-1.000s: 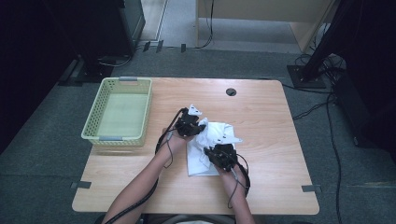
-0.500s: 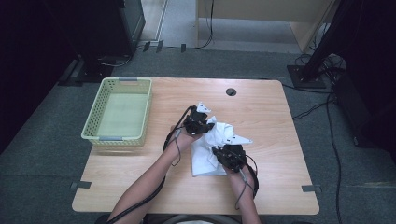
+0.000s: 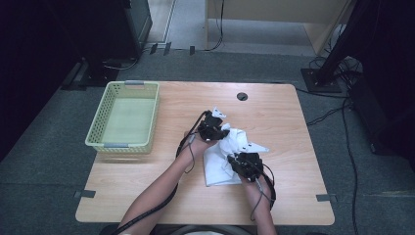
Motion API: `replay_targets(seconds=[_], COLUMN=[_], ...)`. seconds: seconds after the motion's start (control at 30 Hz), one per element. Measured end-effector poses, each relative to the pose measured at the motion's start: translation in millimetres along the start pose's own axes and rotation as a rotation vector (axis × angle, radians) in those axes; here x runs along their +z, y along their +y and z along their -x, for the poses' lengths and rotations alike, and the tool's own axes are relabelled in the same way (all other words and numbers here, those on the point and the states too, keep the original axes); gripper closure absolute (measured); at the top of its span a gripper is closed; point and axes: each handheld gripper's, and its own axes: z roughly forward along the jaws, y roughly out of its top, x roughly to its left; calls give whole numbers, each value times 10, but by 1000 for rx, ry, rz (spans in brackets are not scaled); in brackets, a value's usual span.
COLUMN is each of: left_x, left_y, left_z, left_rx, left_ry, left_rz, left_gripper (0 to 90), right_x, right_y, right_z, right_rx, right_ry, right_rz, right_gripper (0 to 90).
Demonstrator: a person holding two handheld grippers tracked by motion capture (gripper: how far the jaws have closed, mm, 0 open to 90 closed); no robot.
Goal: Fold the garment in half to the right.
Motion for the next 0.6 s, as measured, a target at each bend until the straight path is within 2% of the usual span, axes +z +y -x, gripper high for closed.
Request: replay_targets(seconds=[0.13, 0.3, 0.47, 0.6], left_x=[30, 32, 1, -43], left_y=[22, 42, 68, 88], left_z=[5, -1, -18, -30], left_rx=[5, -1, -5, -16], left_ry=[3, 5, 39, 62], left_rz=[3, 11, 19, 38], left_gripper=[683, 599, 435, 345], right_x=[-8, -26, -30, -26], right_y=[-8, -17, -25, -38], right_z=[24, 64, 90, 124], right_rx=[-5, 3, 4, 14], right_ry=[-18, -32, -40, -51], right_rz=[0, 0, -2, 3], right_gripper=[655, 623, 606, 523])
